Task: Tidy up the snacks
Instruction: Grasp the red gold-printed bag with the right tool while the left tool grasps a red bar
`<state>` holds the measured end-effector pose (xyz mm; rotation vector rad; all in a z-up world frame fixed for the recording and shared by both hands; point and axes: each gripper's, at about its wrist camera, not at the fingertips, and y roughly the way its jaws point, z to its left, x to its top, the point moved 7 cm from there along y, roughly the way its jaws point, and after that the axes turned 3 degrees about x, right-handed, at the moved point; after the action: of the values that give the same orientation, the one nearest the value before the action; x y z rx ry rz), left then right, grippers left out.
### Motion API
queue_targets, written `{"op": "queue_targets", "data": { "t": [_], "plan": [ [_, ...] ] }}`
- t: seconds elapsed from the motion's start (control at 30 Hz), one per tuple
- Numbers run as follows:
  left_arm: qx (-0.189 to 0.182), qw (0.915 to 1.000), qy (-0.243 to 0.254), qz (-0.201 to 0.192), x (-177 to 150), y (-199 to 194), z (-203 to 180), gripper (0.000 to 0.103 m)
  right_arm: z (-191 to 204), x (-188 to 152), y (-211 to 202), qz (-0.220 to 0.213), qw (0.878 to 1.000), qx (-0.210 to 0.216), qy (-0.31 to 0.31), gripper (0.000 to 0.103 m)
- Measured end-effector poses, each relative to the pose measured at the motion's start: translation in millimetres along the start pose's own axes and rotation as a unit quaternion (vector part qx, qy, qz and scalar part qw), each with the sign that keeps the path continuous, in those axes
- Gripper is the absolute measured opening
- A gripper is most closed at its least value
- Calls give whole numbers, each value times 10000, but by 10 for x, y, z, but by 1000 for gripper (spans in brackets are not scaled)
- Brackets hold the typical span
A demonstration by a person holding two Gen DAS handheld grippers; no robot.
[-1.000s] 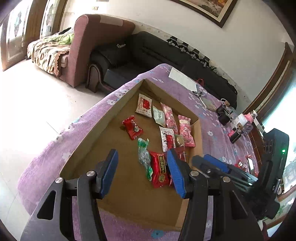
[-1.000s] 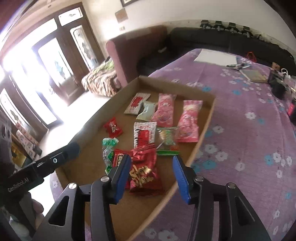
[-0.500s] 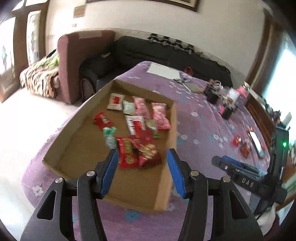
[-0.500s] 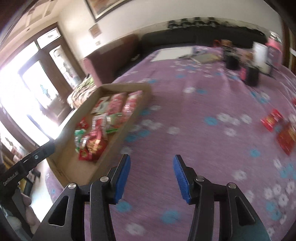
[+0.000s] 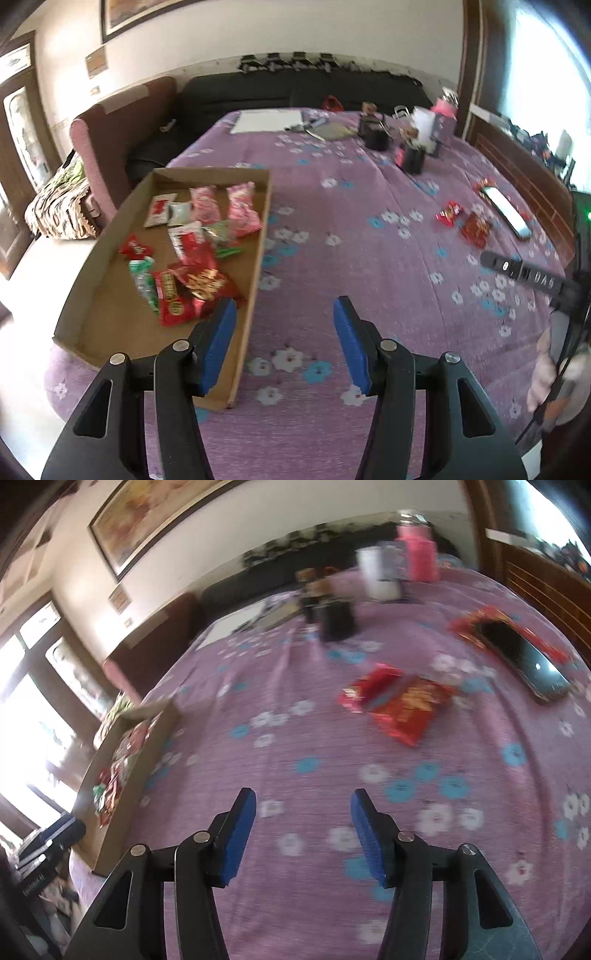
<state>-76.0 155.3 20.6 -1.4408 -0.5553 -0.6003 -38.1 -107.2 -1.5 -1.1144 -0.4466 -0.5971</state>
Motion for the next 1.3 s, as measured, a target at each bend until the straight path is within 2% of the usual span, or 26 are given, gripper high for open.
{"op": "queue_targets", "data": {
  "t": [0.27, 0.57, 0.97, 1.07, 1.3],
  "plan": [
    [78, 9992, 298, 254, -39, 168, -243, 54, -507, 67, 27, -42, 9986, -79, 517, 56],
    [87, 9975, 457, 535, -71, 364, -407, 54, -770, 225, -7, -180, 9966, -87, 805, 56],
    [-146, 9965, 331, 755, -115, 516, -488, 53, -1087, 590, -106, -533, 9922, -325, 1075, 56],
    [-241, 9963, 241, 794, -120, 527, -483, 53, -1157, 778, -36, -577, 9918, -433, 1056, 58],
    [-402, 9959, 127, 798, -127, 487, -461, 53, -1004, 1072, 507, -226, 9956, -592, 697, 57]
  ]
}}
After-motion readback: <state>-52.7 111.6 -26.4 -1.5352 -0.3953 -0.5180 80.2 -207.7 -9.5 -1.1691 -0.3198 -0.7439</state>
